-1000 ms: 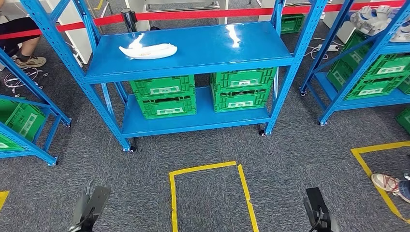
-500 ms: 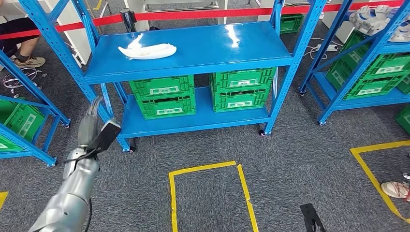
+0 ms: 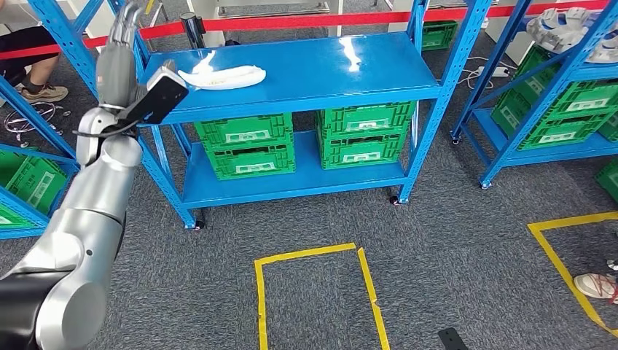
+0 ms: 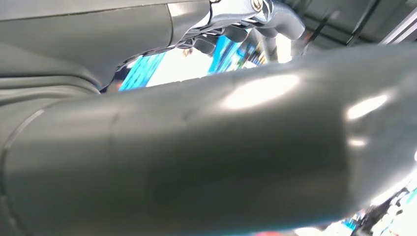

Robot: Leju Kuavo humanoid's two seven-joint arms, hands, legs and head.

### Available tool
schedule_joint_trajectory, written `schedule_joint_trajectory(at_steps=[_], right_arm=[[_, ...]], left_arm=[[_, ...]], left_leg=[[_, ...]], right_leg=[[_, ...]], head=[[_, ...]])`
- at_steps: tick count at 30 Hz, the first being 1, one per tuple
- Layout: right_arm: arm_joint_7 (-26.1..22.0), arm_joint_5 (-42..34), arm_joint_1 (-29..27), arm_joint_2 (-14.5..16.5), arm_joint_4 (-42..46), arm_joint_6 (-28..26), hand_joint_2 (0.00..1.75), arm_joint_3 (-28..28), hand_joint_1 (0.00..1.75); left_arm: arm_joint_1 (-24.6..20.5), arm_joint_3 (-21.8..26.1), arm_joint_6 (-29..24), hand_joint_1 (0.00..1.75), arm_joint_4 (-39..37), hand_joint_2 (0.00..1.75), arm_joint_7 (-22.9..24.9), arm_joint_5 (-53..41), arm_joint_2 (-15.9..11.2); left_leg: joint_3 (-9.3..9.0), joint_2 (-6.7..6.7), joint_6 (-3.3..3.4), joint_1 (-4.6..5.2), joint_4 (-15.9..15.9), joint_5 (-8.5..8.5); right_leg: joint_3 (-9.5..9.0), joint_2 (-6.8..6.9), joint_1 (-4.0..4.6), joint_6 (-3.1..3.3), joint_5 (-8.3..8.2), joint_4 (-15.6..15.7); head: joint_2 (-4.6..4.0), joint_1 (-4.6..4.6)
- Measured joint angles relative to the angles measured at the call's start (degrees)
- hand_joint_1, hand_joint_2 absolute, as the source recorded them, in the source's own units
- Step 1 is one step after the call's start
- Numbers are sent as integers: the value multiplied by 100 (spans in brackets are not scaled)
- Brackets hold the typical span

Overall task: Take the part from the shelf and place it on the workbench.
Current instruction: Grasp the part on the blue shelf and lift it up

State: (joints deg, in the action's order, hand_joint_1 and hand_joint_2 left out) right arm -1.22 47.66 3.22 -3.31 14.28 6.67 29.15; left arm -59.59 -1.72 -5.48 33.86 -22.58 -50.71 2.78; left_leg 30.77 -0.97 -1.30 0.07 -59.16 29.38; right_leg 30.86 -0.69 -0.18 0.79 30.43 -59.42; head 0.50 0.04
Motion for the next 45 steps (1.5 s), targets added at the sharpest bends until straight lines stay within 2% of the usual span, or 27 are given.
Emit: schedule_joint_trajectory(at_steps=[7,11,13,15,17,18,19,20,22,23,24,25,27,29,30,31,33,34,35,36,37,38,39,40,41,43,45], right_arm=[[204,308,-19,187,-159,194,0,179,0],[286,386,-30,291,-217,245,0,294,0],[281,408,-26,314,-229,250,0,330,0],[272,423,-18,322,-231,250,0,342,0],[260,441,-25,325,-231,250,0,347,0],[237,454,-37,325,-232,250,0,350,0],[197,469,-48,326,-232,249,0,352,0],[146,486,-55,328,-233,244,0,353,0],[73,509,-57,331,-233,228,0,356,0],[58,521,-55,350,-238,220,0,360,0],[54,532,-51,360,-244,209,0,368,0],[55,550,-49,373,-250,195,0,377,0],[58,591,-44,381,-258,163,0,390,0],[62,624,-44,387,-260,126,0,396,0],[62,636,-42,388,-261,105,0,398,0],[62,642,-43,388,-261,84,0,401,0],[62,650,-48,391,-261,54,0,411,0],[63,651,-53,392,-261,43,0,419,0],[63,652,-57,392,-261,36,0,427,0],[62,652,-59,393,-261,30,0,434,0],[62,652,-59,396,-261,25,0,440,0],[61,652,-61,418,-266,21,0,444,0],[61,652,-57,429,-271,13,0,452,0],[61,652,-51,444,-277,11,0,463,0],[61,652,-48,459,-282,12,0,476,0],[61,652,-49,463,-284,24,0,497,0],[58,651,-44,470,-285,38,0,507,0]], left_arm=[[-672,-768,-298,0,7,0,664,93,-165],[-926,-1024,-379,0,-15,0,974,79,-180],[-1003,-1082,-410,0,-26,0,1018,73,-190],[-1057,-1117,-438,0,-34,0,1028,71,-199],[-1075,-1142,-452,0,-60,0,1037,63,-211],[-1067,-1154,-463,0,-78,0,1049,48,-215],[-1055,-1168,-474,0,-97,0,1071,18,-215],[-1049,-1188,-484,0,-116,0,1109,-21,-215],[-1050,-1232,-493,0,-149,0,1222,-106,-210],[-1059,-1256,-494,0,-167,0,1295,-146,-207],[-1069,-1278,-492,0,-186,0,1372,-182,-205],[-1077,-1298,-488,0,-213,0,1444,-216,-207],[-1085,-1322,-482,0,-277,0,1557,-278,-216],[-1096,-1330,-484,0,-345,0,1613,-319,-243],[-1107,-1331,-485,0,-383,0,1626,-328,-266],[-1114,-1332,-485,0,-425,0,1636,-331,-290],[-1103,-1334,-482,0,-515,0,1645,-330,-334],[-1084,-1334,-480,0,-553,0,1648,-330,-352],[-1068,-1334,-478,0,-583,0,1650,-330,-368],[-1060,-1334,-476,0,-602,0,1652,-330,-381],[-1061,-1334,-475,0,-615,0,1654,-330,-392],[-1068,-1334,-475,0,-626,0,1658,-330,-400],[-1078,-1334,-471,0,-637,0,1663,-330,-407],[-1088,-1334,-464,0,-649,0,1671,-330,-409],[-1097,-1335,-457,0,-661,0,1682,-331,-406],[-1111,-1336,-442,0,-676,0,1713,-335,-396],[-1141,-1336,-426,0,-693,0,1747,-344,-385]], left_leg=[[9,0,19,23,-14,9],[22,2,72,52,-9,-1],[-22,15,125,16,98,-58],[-84,50,172,-34,224,-119],[-96,75,183,-48,250,-121],[-96,76,178,-53,244,-109],[-102,74,167,-64,232,-89],[-114,72,147,-80,214,-61],[-147,71,81,-124,143,29],[-136,65,34,-128,93,85],[-123,58,-12,-127,57,129],[-112,50,-54,-119,40,158],[-121,40,-125,-114,69,180],[-99,58,-181,-123,-34,252],[17,67,-199,-122,-254,344],[207,76,-208,-118,-598,463],[738,78,-203,-107,-1387,667],[943,78,-184,-99,-1609,643],[1046,77,-148,-85,-1618,499],[1037,76,-95,-62,-1408,249],[940,74,-17,-26,-1028,-66],[809,75,75,12,-666,-305],[693,75,150,51,-361,-460],[611,78,213,94,-157,-506],[566,83,248,119,-58,-471],[457,88,267,117,121,-429],[319,92,272,67,221,-422]], right_leg=[[2,2,-23,-15,-3,3],[2,1,-48,-63,-25,32],[-7,4,-30,-107,-27,46],[150,17,-18,-151,104,-238],[570,29,-51,-191,315,-926],[800,31,-72,-210,356,-1250],[972,34,-94,-229,292,-1416],[1050,38,-116,-249,125,-1376],[922,54,-162,-306,-381,-767],[805,61,-164,-326,-529,-449],[725,66,-162,-304,-587,-242],[688,67,-149,-263,-556,-160],[679,59,-133,-135,-478,-159],[628,46,-141,-54,-438,-139],[589,39,-146,-15,-417,-128],[556,33,-142,17,-394,-119],[502,23,-118,60,-344,-113],[470,19,-100,73,-316,-113],[429,13,-77,81,-284,-113],[378,7,-52,88,-251,-111],[323,2,-30,94,-214,-107],[278,1,-16,95,-182,-99],[253,-1,-12,85,-160,-88],[245,3,-21,59,-148,-69],[245,12,-31,23,-167,-70],[232,32,-41,-43,-204,-86],[311,42,-33,-67,-122,-292]], head=[[0,0],[0,1],[0,-2],[0,-24],[0,-45],[0,-48],[0,-50],[0,-52],[0,-55],[0,-70],[0,-78],[0,-78],[0,-64],[0,-33],[0,-15],[0,5],[0,27],[0,33],[0,38],[0,42],[0,46],[0,35],[0,24],[0,25],[0,25],[0,52],[0,39]])
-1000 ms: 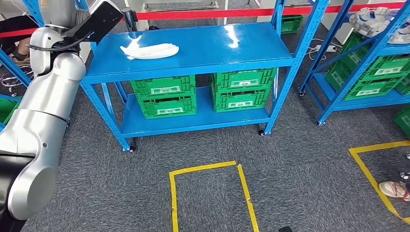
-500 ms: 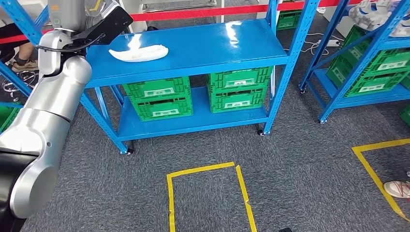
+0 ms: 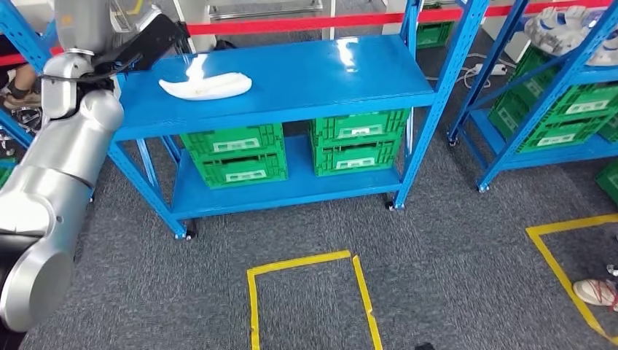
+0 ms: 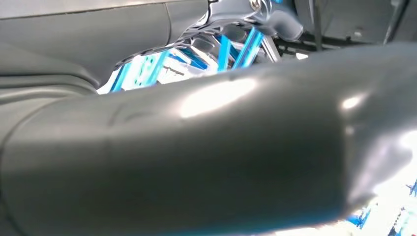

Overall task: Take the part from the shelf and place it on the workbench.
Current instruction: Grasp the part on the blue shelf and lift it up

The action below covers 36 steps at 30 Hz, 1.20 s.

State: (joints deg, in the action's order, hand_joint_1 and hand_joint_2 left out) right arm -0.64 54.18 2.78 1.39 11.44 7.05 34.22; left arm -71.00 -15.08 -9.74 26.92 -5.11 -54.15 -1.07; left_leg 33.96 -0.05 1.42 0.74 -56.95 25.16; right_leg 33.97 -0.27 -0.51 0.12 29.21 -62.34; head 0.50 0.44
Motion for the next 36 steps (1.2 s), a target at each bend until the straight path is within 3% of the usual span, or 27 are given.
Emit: schedule_joint_trajectory(at_steps=[3,4,5,6,8,9,11,14,16,19,20,21,22,24,25,26,29,31,34,35,36], right_arm=[[-22,-19,20,-4,1,8,0,34,0],[-44,-34,18,-7,1,9,0,58,0],[-71,-50,14,-8,1,10,0,84,0],[-101,-60,12,-7,1,11,0,108,0],[-156,-52,12,-5,-1,10,0,143,0],[-179,-37,15,-1,-3,8,0,153,0],[-201,5,19,7,-6,9,0,165,0],[-194,68,12,23,-7,45,0,169,0],[-179,96,19,34,-7,75,0,171,0],[-162,114,14,43,-7,92,0,192,0],[-163,118,9,48,-7,95,0,208,0],[-168,123,6,53,-7,96,0,224,0],[-175,132,6,58,-7,97,0,241,0],[-186,158,11,72,-8,97,0,264,0],[-186,171,17,78,-8,98,0,272,0],[-185,182,20,84,-9,100,0,278,0],[-184,200,19,90,-9,108,0,294,0],[-184,208,33,93,-9,114,0,304,0],[-163,209,40,97,-9,122,0,321,0],[-156,208,33,97,-9,126,0,331,0],[-151,208,27,97,-9,131,0,343,0]], left_arm=[[-24,0,53,0,-54,0,38,-20,36],[-9,0,66,0,-77,0,45,-31,51],[4,0,77,0,-103,0,56,-42,64],[13,0,84,0,-124,0,68,-50,74],[11,0,96,0,-158,0,120,-66,85],[3,0,99,0,-173,0,154,-77,86],[-3,0,121,0,-205,0,226,-100,70],[10,0,167,0,-224,0,296,-128,8],[8,0,179,0,-227,0,327,-154,-51],[82,0,191,0,-274,0,407,-187,-135],[125,0,193,0,-293,0,445,-198,-155],[162,0,190,0,-306,0,486,-213,-172],[186,0,186,0,-314,0,528,-231,-186],[205,1,174,0,-329,0,596,-271,-226],[210,1,171,0,-340,0,624,-286,-246],[224,2,168,0,-350,0,645,-295,-263],[270,9,163,0,-360,0,686,-307,-295],[278,16,161,0,-361,0,704,-318,-305],[332,21,165,0,-378,0,749,-345,-301],[365,21,167,0,-390,0,767,-354,-299],[394,22,168,0,-402,0,784,-362,-299]], left_leg=[[-97,-6,9,-23,16,59],[-120,-15,0,-30,2,96],[-148,-24,-16,-41,-19,141],[-183,-30,-40,-56,-46,194],[-267,-28,-103,-84,-107,316],[-291,-25,-139,-89,-135,368],[-309,-22,-215,-81,-166,436],[-316,-24,-307,-78,-244,488],[-107,-20,-353,-90,-636,563],[562,-18,-393,-98,-1576,842],[715,-18,-391,-98,-1683,860],[776,-19,-379,-97,-1595,753],[745,-19,-353,-94,-1321,520],[572,-17,-290,-73,-593,-34],[491,-17,-264,-53,-342,-178],[448,-17,-241,-34,-212,-237],[325,-27,-164,-40,-133,-198],[207,-35,-101,-65,-95,-151],[91,-46,-43,-60,-86,-37],[42,-55,-42,-56,-89,10],[-16,-62,-47,-53,-96,64]], right_leg=[[561,2,-25,-71,330,-889],[753,2,-38,-111,357,-1113],[861,3,-50,-147,281,-1152],[866,5,-63,-176,92,-985],[657,13,-82,-208,-395,-295],[557,18,-72,-199,-491,11],[464,19,-40,-105,-470,235],[368,8,-42,58,-417,258],[263,-8,-59,122,-361,271],[103,-29,-59,154,-221,273],[37,-34,-57,153,-168,272],[-38,-37,-53,151,-112,272],[-121,-38,-49,146,-51,272],[-252,-40,-41,121,64,280],[-291,-42,-39,96,107,292],[-324,-42,-38,65,135,310],[-387,-35,-29,-15,143,269],[-179,-16,-29,-48,172,-132],[542,-2,-32,-101,502,-1126],[718,-1,-30,-109,578,-1260],[803,-1,-29,-109,536,-1203]], head=[[0,-30],[0,-37],[0,-44],[0,-50],[0,-59],[0,-68],[0,-75],[0,-60],[0,-35],[0,-4],[0,1],[0,5],[0,9],[0,12],[0,16],[0,20],[0,24],[0,7],[0,-23],[0,-30],[0,-36]])
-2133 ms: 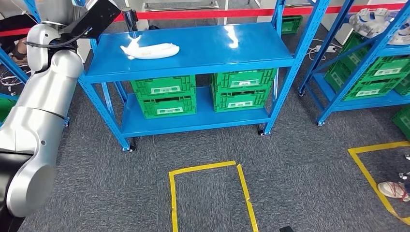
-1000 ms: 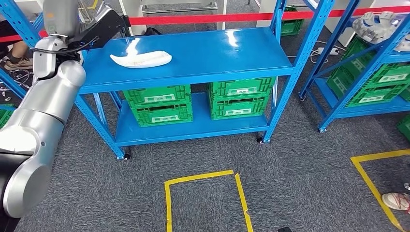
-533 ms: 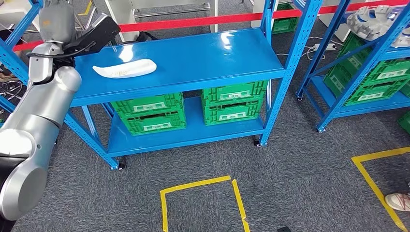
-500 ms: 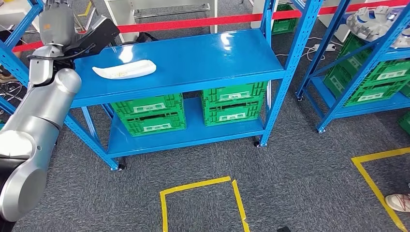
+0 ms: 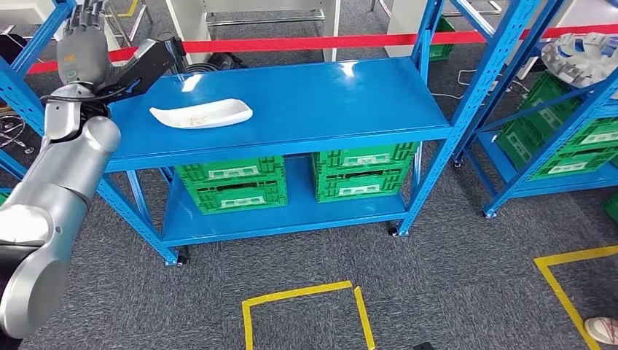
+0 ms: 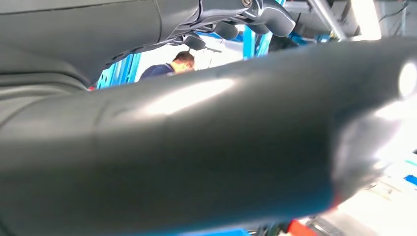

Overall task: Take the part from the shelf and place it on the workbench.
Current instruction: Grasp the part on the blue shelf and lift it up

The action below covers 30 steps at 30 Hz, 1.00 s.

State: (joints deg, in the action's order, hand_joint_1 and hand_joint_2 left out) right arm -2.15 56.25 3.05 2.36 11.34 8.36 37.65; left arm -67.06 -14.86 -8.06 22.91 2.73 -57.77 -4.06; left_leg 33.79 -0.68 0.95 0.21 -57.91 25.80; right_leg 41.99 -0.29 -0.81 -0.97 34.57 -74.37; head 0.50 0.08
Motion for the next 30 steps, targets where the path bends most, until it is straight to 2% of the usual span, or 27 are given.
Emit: schedule_joint_trajectory(at_steps=[1,3,4,5,6,8,10,13,14,15,16,18,19,20,21,22,23,25,26,28,29,30], right_arm=[[2,0,-5,0,0,3,0,14,0],[4,0,-12,-1,0,3,0,46,0],[3,0,-11,-2,0,5,0,60,0],[2,0,-11,-1,0,10,0,69,0],[0,0,-11,0,0,15,0,75,0],[-4,-1,-11,3,1,26,0,83,0],[-3,-1,-5,3,2,28,0,97,0],[2,-1,-3,0,2,26,0,115,0],[5,-2,-9,0,2,26,0,119,0],[9,-2,-15,0,2,27,0,124,0],[13,-2,-17,0,2,28,0,130,0],[14,-2,-13,0,2,32,0,144,0],[14,-2,-8,-1,2,34,0,151,0],[15,-2,-2,-2,2,38,0,158,0],[15,-1,0,-4,2,43,0,164,0],[15,2,0,-5,2,46,0,172,0],[16,7,1,-8,2,51,0,183,0],[13,22,6,-8,2,55,0,205,0],[11,28,11,-9,2,55,0,213,0],[8,33,11,-8,2,56,0,223,0],[8,33,6,-9,2,56,0,229,0],[10,34,1,-9,2,56,0,235,0]], left_arm=[[19,1,1,0,-9,0,13,-8,-1],[33,3,9,0,-25,0,31,-18,1],[34,5,23,0,-38,0,37,-20,-1],[40,8,43,0,-51,0,48,-22,-4],[48,11,62,0,-65,0,60,-26,-10],[66,15,89,0,-72,0,80,-34,-30],[72,22,97,0,-82,0,96,-38,-58],[109,39,126,0,-119,0,125,-39,-102],[136,43,138,0,-133,0,135,-39,-113],[159,47,146,0,-146,0,146,-38,-124],[174,50,151,0,-156,0,159,-38,-132],[183,62,156,0,-168,0,177,-37,-146],[183,69,155,0,-177,0,180,-38,-151],[185,77,153,0,-185,0,181,-42,-152],[191,84,151,0,-193,0,182,-50,-149],[198,90,146,0,-198,0,182,-65,-145],[206,95,143,0,-197,0,181,-87,-132],[201,121,134,0,-193,0,183,-134,-108],[197,138,133,0,-191,0,185,-149,-89],[206,167,133,0,-197,0,196,-159,-57],[220,173,133,0,-201,0,204,-162,-41],[231,177,135,0,-204,0,214,-166,-30]], left_leg=[[-64,-5,-10,2,-11,58],[-182,-6,-43,8,-43,182],[-216,-11,-70,13,-52,233],[-235,-16,-101,18,-48,275],[-252,-23,-138,24,-58,292],[-277,-24,-204,20,-84,312],[-151,-6,-260,10,-398,361],[488,15,-344,-34,-1406,699],[671,19,-367,-50,-1607,783],[765,24,-383,-62,-1621,751],[754,31,-387,-71,-1427,576],[526,45,-374,-75,-664,14],[413,55,-354,-65,-325,-120],[328,64,-323,-51,-116,-180],[290,68,-285,-38,-28,-167],[262,69,-237,-31,-15,-122],[221,63,-191,-39,-11,-156],[143,55,-109,-59,4,-148],[105,52,-75,-62,10,-128],[54,43,-30,-46,7,-61],[24,35,-23,-35,2,-23],[-13,27,-22,-27,-5,19]], right_leg=[[-13,1,1,9,-181,246],[-185,6,16,56,-768,999],[-262,10,30,82,-962,1285],[-314,13,44,110,-1081,1457],[-336,15,56,134,-1095,1518],[-428,15,43,195,-1083,1559],[-547,12,19,265,-1039,1591],[-695,-2,3,306,-921,1605],[-742,-8,1,300,-874,1604],[-797,-13,-2,290,-827,1603],[-861,-17,-6,276,-777,1602],[-994,-18,-12,234,-675,1600],[-1039,-19,-11,206,-631,1597],[-1062,-17,-9,170,-593,1600],[-1078,-13,-4,130,-575,1588],[-1090,-9,2,93,-565,1581],[-1091,0,3,62,-550,1558],[-975,8,1,22,-507,1286],[-807,10,-4,9,-431,1001],[-332,10,-3,-13,-178,276],[-118,9,-2,-17,-87,22],[18,9,-1,-15,-99,-57]], head=[[0,-4],[0,-12],[0,-15],[0,-17],[0,-15],[0,-15],[0,2],[0,36],[0,41],[0,45],[0,48],[0,53],[0,56],[0,59],[0,63],[0,62],[0,60],[0,39],[0,28],[0,1],[0,-6],[0,-13]])
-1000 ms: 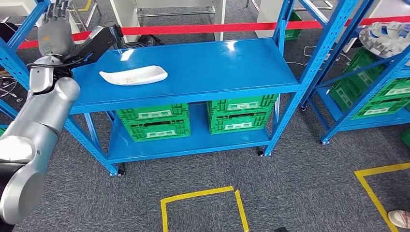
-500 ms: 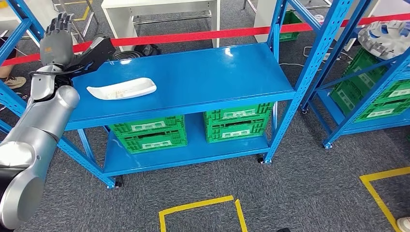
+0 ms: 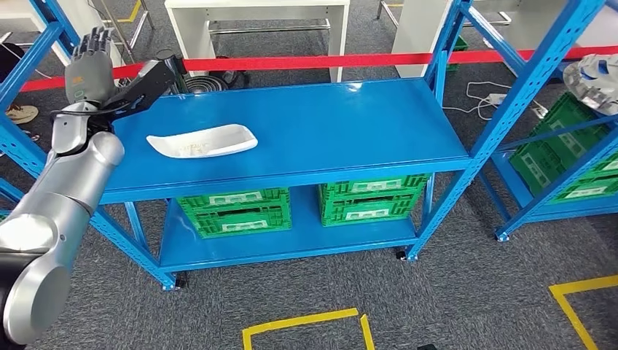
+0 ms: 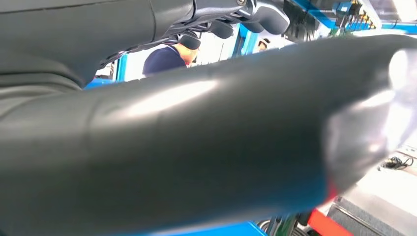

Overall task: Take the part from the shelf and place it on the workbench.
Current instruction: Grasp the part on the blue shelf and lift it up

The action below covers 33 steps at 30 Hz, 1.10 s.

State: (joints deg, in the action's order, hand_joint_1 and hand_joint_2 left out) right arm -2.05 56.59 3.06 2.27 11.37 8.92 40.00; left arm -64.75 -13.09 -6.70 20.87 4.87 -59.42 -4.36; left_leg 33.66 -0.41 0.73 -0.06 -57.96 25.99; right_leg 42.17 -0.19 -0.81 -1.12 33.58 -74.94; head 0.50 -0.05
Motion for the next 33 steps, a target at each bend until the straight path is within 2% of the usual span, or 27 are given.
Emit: schedule_joint_trajectory(at_steps=[1,3,4,5,7,9,10,12,14,15,16,17,18,19,20,22,24,26,28,33], right_arm=[[2,1,-4,0,0,0,0,4,0],[7,7,-7,-4,0,0,0,11,0],[8,13,-7,-7,0,0,0,13,0],[9,21,-3,-9,0,0,0,15,0],[9,35,-4,-11,0,0,0,18,0],[7,43,-8,-13,0,-1,0,19,0],[6,47,-5,-13,0,-2,0,21,0],[5,57,7,-14,0,-4,0,35,0],[21,71,10,-15,0,-3,0,65,0],[35,80,5,-15,0,-2,0,84,0],[49,89,0,-15,0,-1,0,99,0],[58,98,-2,-15,0,1,0,111,0],[61,106,-4,-14,0,3,0,120,0],[60,113,-2,-14,0,5,0,126,0],[60,121,1,-14,0,6,0,133,0],[58,132,3,-15,0,8,0,150,0],[57,136,0,-14,0,9,0,161,0],[57,146,0,-10,0,11,0,166,0],[54,167,7,-8,0,13,0,173,0],[60,215,16,-7,0,11,0,226,0]], left_arm=[[7,4,4,0,-1,0,10,-4,7],[5,12,18,0,-2,0,32,-24,17],[0,16,26,0,-5,0,43,-35,22],[-6,23,34,0,-9,0,56,-46,26],[-6,42,44,0,-20,0,77,-61,32],[2,60,46,0,-21,0,71,-70,30],[-3,70,49,0,-22,0,40,-62,28],[-8,119,97,0,-28,0,-68,-9,25],[23,183,169,0,-39,0,-179,37,25],[52,209,202,0,-44,0,-213,37,25],[75,231,221,0,-46,0,-235,29,25],[88,249,237,0,-48,0,-250,18,24],[94,262,245,0,-48,0,-262,1,23],[96,268,246,0,-50,0,-270,-22,21],[104,272,245,0,-56,0,-287,-50,20],[155,281,234,0,-72,0,-332,-89,24],[230,296,216,0,-85,0,-372,-101,30],[285,308,194,0,-93,0,-405,-119,33],[354,321,133,0,-99,0,-458,-156,40],[753,380,-246,0,-140,0,-642,-186,103]], left_leg=[[-47,-6,-6,6,-10,46],[-151,-5,-33,12,-28,149],[-195,-5,-56,18,-37,197],[-220,-6,-85,25,-39,239],[-263,-13,-156,38,-59,263],[-282,-11,-222,34,-123,284],[-231,-6,-253,30,-242,320],[76,6,-308,7,-785,518],[519,9,-366,-18,-1436,776],[662,10,-384,-29,-1573,800],[704,11,-391,-38,-1511,701],[645,12,-385,-44,-1252,491],[510,14,-366,-47,-858,222],[379,15,-346,-43,-492,50],[280,18,-320,-29,-222,-33],[200,18,-272,-8,-36,-58],[173,10,-254,-6,-20,-147],[174,-1,-245,-2,-21,-159],[167,-9,-219,3,-21,-145],[148,-11,-179,12,-22,-120]], right_leg=[[28,0,2,12,-149,136],[-171,6,12,62,-689,873],[-293,11,29,86,-834,1226],[-389,13,47,108,-899,1456],[-471,12,69,160,-852,1585],[-555,7,48,232,-905,1615],[-602,7,38,266,-899,1623],[-662,-1,24,318,-872,1634],[-688,-11,22,338,-827,1630],[-706,-17,22,336,-802,1625],[-728,-22,22,329,-777,1618],[-754,-26,21,318,-750,1608],[-781,-29,21,303,-723,1599],[-802,-31,23,282,-699,1590],[-809,-31,26,255,-681,1588],[-806,-29,40,213,-652,1585],[-809,-27,51,245,-652,1589],[-829,-22,52,279,-665,1611],[-859,-14,50,259,-661,1645],[-900,-12,38,164,-656,1691]], head=[[0,-5],[0,-11],[0,-14],[0,-15],[0,-15],[0,-10],[0,-1],[0,24],[0,35],[0,37],[0,38],[0,40],[0,42],[0,42],[0,43],[0,40],[0,32],[0,24],[0,22],[0,20]])
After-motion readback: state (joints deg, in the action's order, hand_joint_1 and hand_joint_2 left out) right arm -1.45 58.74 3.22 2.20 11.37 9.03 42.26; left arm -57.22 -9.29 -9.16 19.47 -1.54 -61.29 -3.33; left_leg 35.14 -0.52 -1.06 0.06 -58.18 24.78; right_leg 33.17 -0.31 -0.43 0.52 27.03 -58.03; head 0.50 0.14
